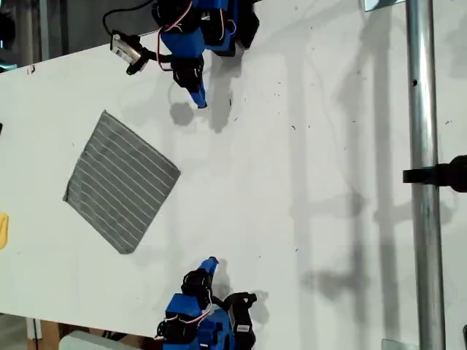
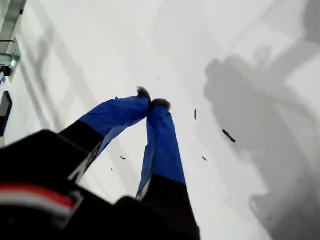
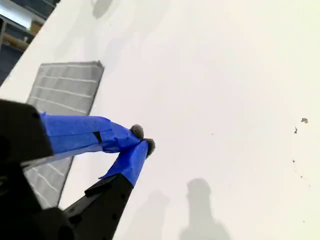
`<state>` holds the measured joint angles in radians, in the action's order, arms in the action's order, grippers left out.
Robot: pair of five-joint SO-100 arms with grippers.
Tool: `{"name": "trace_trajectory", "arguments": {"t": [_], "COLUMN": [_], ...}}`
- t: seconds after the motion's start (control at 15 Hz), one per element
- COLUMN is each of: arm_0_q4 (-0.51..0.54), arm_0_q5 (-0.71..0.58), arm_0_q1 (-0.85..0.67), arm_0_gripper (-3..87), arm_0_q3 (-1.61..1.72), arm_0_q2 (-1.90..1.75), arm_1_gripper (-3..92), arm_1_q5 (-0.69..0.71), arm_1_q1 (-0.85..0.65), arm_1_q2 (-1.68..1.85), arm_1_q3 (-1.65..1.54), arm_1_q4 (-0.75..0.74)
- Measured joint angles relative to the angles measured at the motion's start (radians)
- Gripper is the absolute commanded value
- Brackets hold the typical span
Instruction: Grasp corners of a towel and fold twice.
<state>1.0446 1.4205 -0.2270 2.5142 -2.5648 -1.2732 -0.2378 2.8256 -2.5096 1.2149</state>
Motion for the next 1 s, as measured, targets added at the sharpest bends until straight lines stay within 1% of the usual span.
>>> {"name": "trace_trajectory", "arguments": {"t": [0.2, 0.6, 1.0], "arm_0_q4": [-0.021, -0.012, 0.164], "arm_0_q5": [-0.092, -0.255, -0.426], "arm_0_q1": [-0.074, -0.244, -0.426], "arm_0_gripper": [-2.9, -2.9, -2.9], "arm_0_q3": [-0.219, -0.391, -0.756], "arm_0_q2": [0.281, 0.442, 0.678], "arm_1_gripper": [-0.3, -0.3, -0.3], "arm_1_q5": [0.094, 0.259, 0.405], "arm_1_q1": [-0.081, -0.229, -0.35], "arm_1_q2": [-0.201, -0.535, -0.896], "arm_1_q3": [0.137, 0.39, 0.767], "arm_1_q4": [-0.063, -0.133, -0.121]}}
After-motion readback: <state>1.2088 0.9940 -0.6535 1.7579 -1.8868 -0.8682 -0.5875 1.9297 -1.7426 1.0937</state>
